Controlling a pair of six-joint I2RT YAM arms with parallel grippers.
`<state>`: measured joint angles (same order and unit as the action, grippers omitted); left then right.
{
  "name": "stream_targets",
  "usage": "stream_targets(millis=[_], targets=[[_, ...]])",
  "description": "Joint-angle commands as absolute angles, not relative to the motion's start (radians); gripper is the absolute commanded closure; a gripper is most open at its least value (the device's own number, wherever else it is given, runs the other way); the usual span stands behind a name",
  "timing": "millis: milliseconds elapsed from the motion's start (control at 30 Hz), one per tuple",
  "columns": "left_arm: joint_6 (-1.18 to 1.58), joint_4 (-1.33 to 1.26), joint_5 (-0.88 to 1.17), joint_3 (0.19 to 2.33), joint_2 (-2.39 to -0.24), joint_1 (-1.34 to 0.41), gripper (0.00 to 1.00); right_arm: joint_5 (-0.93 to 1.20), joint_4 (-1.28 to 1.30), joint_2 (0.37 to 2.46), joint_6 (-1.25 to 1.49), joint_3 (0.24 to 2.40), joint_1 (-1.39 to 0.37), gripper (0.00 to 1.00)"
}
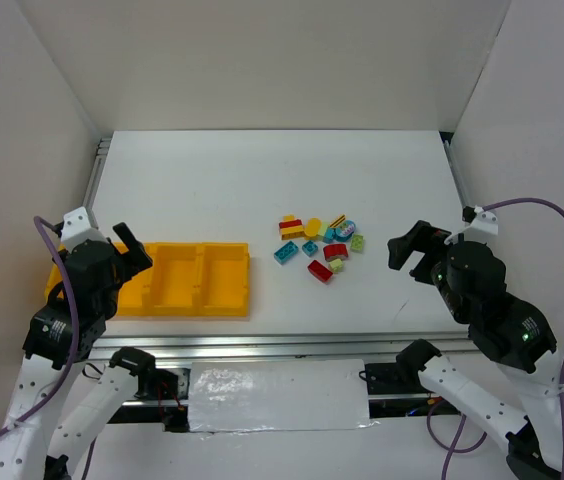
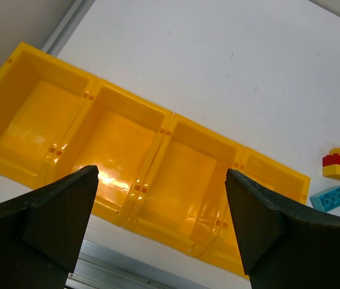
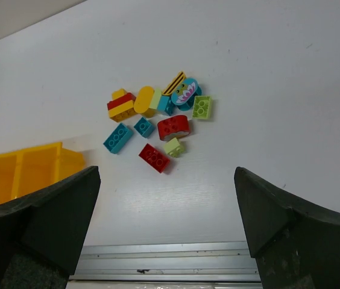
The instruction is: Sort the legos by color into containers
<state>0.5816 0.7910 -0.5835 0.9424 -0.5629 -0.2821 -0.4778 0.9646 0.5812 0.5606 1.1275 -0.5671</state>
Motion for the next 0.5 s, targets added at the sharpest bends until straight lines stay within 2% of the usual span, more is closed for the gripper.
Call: stream_targets(millis=[0,267,367,467], targets=[[0.578,0.749,-0.574,0.942,-0.560,-0.282,0.00,-0.498,0.968,0.594,0.575,1.143,-0.572,0.00],[0.574,0.742,-0.563,0.939,-0.563,-0.281,0.01,-0.500,0.919,0.584,0.601,1.117,-0.574,0.00],[0.569,0.739,-0.557,0.939,-0.564,-0.281,0.00,-0.520,0.919,0.662,0.635,1.118,-0.574,0.00],[0.566,0.736,-0.548,0.936,-0.572,-0.281,0.00,-0.491,0.896,0.855,0.635,1.117,-0.575,0.00]])
